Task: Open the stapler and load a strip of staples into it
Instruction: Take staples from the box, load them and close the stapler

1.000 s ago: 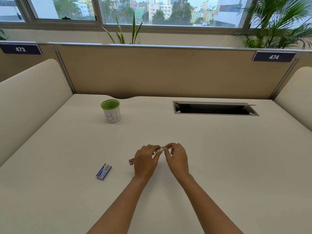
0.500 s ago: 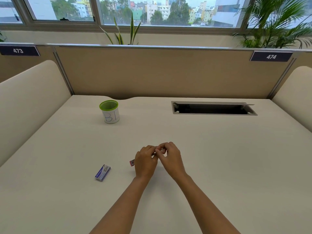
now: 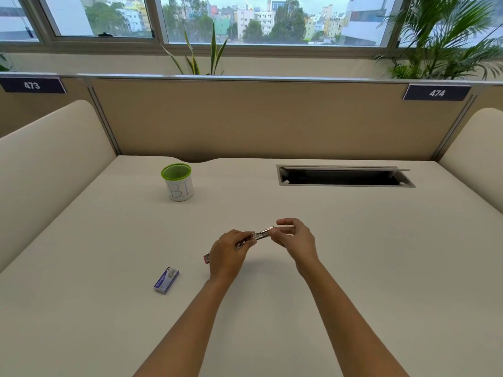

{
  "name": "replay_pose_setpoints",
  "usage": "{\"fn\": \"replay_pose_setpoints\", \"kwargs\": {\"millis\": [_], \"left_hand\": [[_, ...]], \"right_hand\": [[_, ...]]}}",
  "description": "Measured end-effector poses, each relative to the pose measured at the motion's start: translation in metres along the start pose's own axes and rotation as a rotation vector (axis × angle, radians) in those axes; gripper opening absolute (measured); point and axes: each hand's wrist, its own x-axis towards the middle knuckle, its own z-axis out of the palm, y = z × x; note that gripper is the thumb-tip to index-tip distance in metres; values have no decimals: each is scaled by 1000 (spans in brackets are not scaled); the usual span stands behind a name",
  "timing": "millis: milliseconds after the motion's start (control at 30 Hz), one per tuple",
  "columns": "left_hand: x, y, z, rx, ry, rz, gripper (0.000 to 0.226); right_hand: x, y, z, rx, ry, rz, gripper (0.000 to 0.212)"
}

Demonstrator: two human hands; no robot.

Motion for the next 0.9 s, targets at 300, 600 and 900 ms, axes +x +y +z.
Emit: {"fn": "replay_pose_setpoints", "kwargs": {"millis": [300,600,900], "left_hand": [[-2,6,-9,-40,-59,-40,16],[-3,12,-12,-106,-148,-100,15],[-8,5,-12,-132,-122,-212,17]], "right_hand": [[-4,-5,-1,-212,27,-52,12],[-2,-1,2,-388,10,-222,16],[-2,15,-9,-476,-55,-262,15]]}}
